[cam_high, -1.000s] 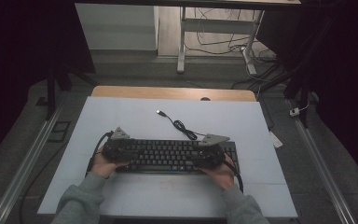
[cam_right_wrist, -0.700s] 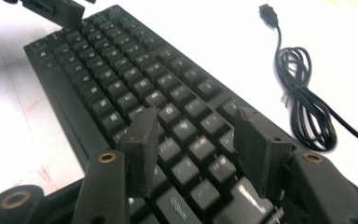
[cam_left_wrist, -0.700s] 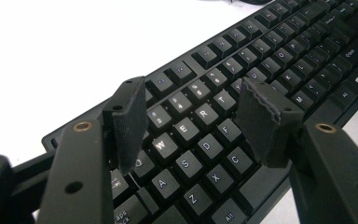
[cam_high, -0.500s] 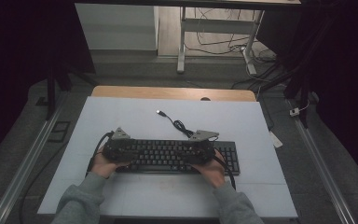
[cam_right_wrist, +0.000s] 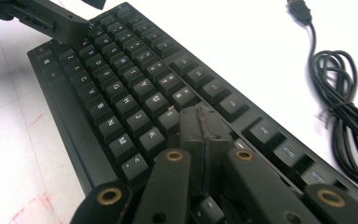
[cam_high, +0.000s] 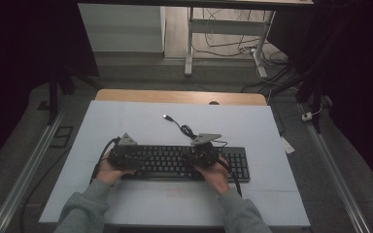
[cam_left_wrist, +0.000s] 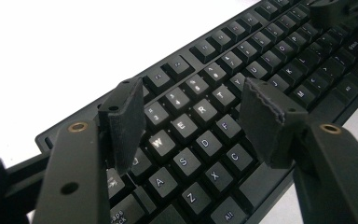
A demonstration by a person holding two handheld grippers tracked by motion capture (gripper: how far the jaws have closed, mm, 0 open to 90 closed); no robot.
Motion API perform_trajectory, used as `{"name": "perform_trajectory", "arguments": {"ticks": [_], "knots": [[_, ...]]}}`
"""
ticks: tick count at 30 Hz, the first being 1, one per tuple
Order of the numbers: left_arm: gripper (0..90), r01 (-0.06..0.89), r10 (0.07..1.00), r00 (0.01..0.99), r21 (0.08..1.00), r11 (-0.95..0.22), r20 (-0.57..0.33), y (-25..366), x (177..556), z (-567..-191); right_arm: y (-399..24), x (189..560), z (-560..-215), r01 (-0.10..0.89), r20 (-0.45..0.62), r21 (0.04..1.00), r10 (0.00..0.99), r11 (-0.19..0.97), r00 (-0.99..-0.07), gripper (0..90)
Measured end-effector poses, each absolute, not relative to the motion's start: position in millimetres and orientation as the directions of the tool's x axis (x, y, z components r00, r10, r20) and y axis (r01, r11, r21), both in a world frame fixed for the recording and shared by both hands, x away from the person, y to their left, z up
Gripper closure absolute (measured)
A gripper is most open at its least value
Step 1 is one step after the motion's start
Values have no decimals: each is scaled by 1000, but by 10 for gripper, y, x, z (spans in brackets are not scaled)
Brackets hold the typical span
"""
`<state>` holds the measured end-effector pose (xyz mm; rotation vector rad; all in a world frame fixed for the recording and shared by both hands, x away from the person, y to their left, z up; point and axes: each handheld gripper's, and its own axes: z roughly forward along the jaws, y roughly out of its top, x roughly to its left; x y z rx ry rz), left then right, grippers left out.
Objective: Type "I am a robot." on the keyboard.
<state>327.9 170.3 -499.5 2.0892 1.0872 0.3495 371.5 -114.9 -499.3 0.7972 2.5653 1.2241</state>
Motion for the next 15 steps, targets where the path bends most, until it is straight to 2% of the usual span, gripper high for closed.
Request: {"name": "perform_trajectory", "arguments": {"ticks": [15], "knots": [[402,592,792,604,718,-368,-92,1707,3275,-5000,-975,3749,-5102,380,23,734,539,563,-842,895]]}}
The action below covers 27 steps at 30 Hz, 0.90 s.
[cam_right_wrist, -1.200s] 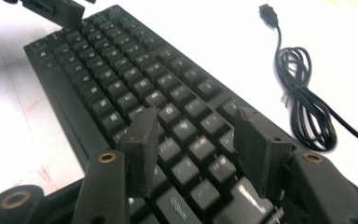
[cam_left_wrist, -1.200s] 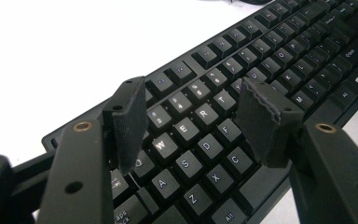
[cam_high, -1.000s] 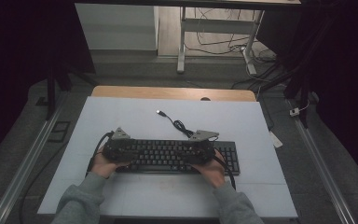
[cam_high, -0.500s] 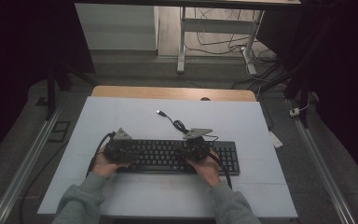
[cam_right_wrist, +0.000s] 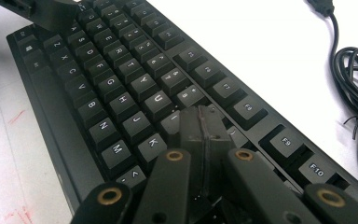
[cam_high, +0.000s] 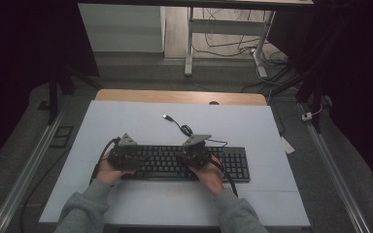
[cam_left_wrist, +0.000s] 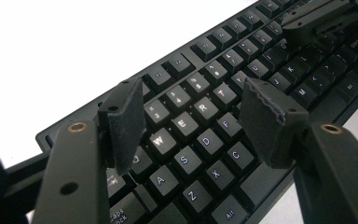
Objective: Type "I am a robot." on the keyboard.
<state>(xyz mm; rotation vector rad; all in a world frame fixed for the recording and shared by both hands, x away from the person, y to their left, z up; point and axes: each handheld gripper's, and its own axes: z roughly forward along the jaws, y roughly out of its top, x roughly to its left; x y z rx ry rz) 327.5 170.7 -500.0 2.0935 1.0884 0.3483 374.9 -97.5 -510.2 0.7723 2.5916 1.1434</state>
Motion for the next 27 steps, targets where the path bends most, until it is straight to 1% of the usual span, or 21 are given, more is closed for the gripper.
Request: {"name": "perform_trajectory", "arguments": {"ticks": [17,27], "knots": [[397,594,792,603,714,-370,-91,1707,3276,-5010,-955,3769,-5150,384,9,725,549,572,-836,896],[398,590,794,601,720,-365,-90,1719,3272,-5000,-1079,3715,-5041,368,24,767,548,526,-836,896]]}}
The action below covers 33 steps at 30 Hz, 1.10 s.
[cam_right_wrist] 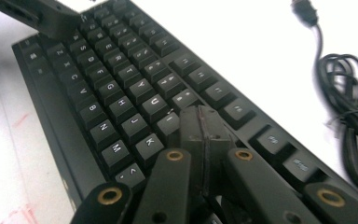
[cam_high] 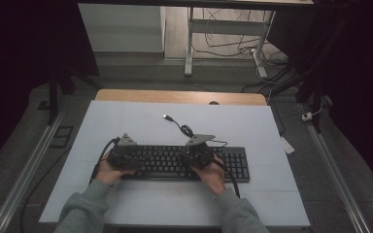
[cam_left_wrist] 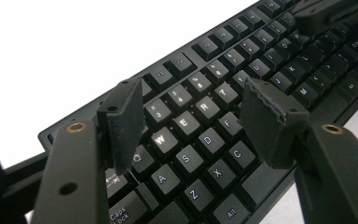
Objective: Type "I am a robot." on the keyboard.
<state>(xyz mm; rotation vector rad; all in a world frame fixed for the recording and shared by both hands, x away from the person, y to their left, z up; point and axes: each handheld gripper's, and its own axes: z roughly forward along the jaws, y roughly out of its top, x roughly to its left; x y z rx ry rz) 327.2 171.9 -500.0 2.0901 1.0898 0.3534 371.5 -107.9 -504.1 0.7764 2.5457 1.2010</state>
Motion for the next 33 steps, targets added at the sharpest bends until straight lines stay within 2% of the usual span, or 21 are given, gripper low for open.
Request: {"name": "perform_trajectory", "arguments": {"ticks": [3,8,14,22,33], "knots": [[397,590,795,600,721,-364,-90,1723,3272,-5000,-1168,3684,-4999,368,32,779,555,507,-831,893],[397,592,796,598,719,-364,-89,1722,3276,-5004,-1360,3602,-4972,371,24,777,566,508,-824,699],[397,589,795,601,719,-369,-85,1705,3274,-5004,-1623,3522,-4992,393,41,789,596,473,-802,574],[397,590,795,600,719,-368,-86,1714,3288,-5013,-1822,3406,-5001,383,33,799,603,463,-797,524],[397,588,795,602,718,-373,-80,1695,3292,-5018,-1841,3367,-5027,372,24,799,593,473,-805,514]]}}
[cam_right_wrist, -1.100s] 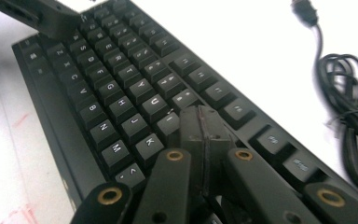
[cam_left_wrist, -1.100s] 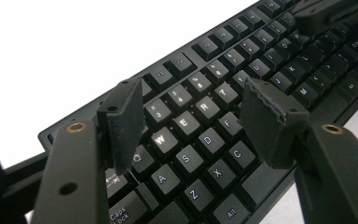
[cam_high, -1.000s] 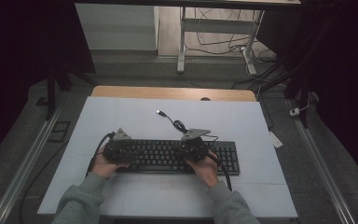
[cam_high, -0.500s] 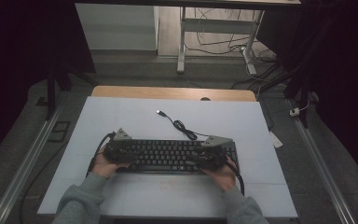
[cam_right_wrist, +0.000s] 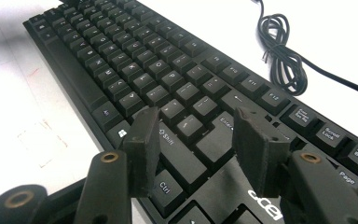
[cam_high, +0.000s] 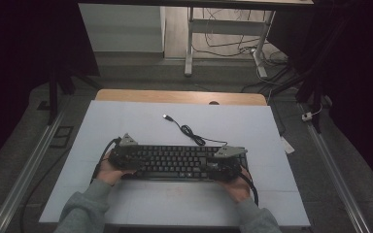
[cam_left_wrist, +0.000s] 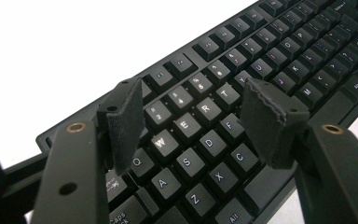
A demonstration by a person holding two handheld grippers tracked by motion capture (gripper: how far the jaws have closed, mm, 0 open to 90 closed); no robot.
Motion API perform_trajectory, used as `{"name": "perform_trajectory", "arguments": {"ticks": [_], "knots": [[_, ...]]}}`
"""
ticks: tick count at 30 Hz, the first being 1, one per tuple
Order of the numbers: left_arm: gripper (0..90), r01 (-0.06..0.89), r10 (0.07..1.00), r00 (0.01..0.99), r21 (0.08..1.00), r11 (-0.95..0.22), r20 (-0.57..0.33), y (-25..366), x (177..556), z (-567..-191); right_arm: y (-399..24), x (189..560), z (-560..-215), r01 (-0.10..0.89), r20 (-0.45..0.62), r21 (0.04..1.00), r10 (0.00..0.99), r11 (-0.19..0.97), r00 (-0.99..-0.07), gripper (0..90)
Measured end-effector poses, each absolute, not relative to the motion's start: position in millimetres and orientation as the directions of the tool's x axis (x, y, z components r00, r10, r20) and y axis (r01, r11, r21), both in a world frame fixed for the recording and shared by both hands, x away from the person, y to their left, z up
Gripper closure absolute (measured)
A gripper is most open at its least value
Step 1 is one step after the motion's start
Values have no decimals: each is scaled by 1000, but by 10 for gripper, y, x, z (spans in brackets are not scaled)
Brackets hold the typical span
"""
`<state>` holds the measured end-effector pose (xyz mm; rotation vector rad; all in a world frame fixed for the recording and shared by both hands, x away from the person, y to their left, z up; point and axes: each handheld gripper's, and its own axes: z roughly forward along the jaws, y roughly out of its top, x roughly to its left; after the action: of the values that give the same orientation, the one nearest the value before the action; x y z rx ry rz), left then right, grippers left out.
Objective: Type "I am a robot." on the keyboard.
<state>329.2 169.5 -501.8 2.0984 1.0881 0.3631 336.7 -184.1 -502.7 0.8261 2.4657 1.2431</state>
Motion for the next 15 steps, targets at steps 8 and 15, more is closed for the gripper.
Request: {"name": "perform_trajectory", "arguments": {"ticks": [8,15], "knots": [[399,579,803,591,733,-358,-75,1699,3284,-5004,-1847,3374,-5030,373,24,799,595,471,-804,514],[441,567,807,584,757,-325,-91,1696,3284,-4981,-1832,3375,-5039,375,22,795,595,477,-804,514]]}}
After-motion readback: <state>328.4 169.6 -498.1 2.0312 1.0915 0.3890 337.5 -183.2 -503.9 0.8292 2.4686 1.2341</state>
